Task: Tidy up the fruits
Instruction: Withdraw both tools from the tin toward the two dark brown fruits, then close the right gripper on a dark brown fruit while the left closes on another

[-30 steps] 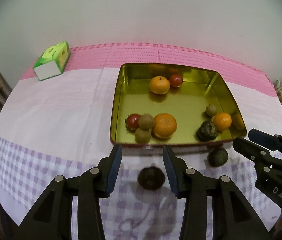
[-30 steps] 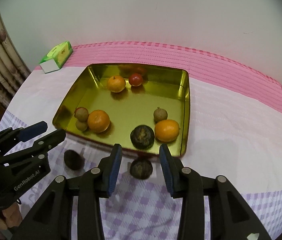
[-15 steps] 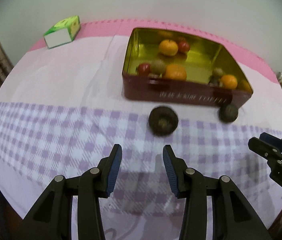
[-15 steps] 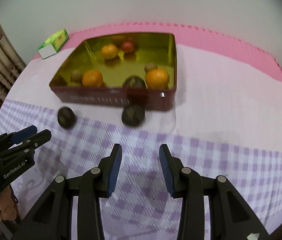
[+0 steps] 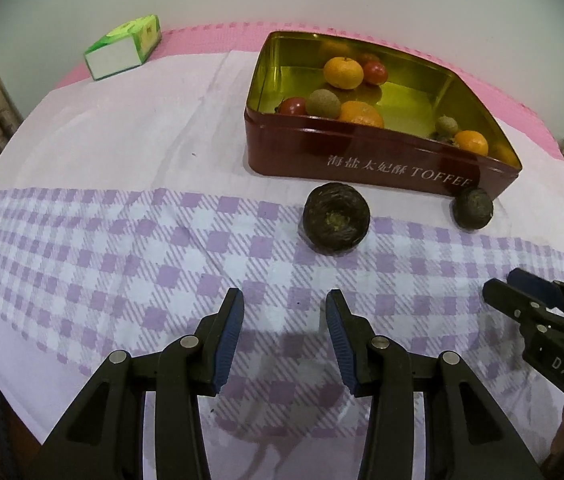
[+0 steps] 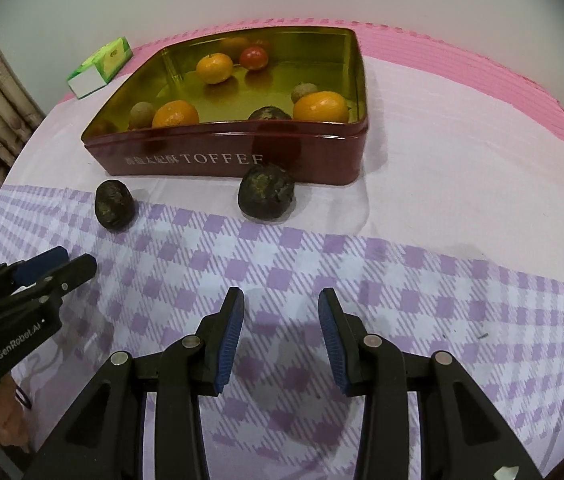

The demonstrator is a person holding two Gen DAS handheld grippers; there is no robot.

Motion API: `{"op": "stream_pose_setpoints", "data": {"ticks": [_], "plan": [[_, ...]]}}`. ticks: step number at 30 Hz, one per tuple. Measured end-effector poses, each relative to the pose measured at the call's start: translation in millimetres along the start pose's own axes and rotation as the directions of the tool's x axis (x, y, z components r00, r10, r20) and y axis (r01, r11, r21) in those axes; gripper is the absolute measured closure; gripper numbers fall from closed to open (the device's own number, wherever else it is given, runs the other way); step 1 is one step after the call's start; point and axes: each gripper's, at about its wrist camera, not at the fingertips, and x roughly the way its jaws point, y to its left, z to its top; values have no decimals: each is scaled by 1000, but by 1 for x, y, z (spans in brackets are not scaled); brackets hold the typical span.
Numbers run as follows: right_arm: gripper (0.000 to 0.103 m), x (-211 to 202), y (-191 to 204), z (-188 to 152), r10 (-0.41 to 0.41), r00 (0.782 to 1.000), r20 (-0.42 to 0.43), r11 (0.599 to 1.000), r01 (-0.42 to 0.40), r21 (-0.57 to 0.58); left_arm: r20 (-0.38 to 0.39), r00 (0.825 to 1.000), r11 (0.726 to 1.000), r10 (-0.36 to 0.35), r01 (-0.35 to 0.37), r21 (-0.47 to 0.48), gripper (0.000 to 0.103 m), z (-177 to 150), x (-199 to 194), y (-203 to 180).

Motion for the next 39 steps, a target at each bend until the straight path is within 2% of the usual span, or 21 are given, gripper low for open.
{"op": "stream_pose_setpoints", "data": {"ticks": [9, 16, 19, 23, 39], "plan": [[65, 13, 11, 22, -34, 999, 20, 998, 35, -58, 11, 1000, 1000, 5, -5, 3, 59, 5, 7, 1], [57, 22, 20, 37, -61, 997, 37, 995, 64, -83, 12, 1000, 1000, -4, 4, 3, 59, 9, 9, 4], [59, 25, 22, 42, -65, 997, 40, 994, 68, -87, 10, 1000, 1000, -3, 3, 8, 59, 11, 11, 5], [71, 24, 24, 43, -66, 997, 47, 993, 71, -97, 9, 1000, 1000, -5, 5, 9, 59, 13, 12, 6], [72, 18, 10, 30, -57, 997, 44, 996, 60, -65, 1, 1000, 999, -13, 13, 50, 59, 13, 18, -13]]}}
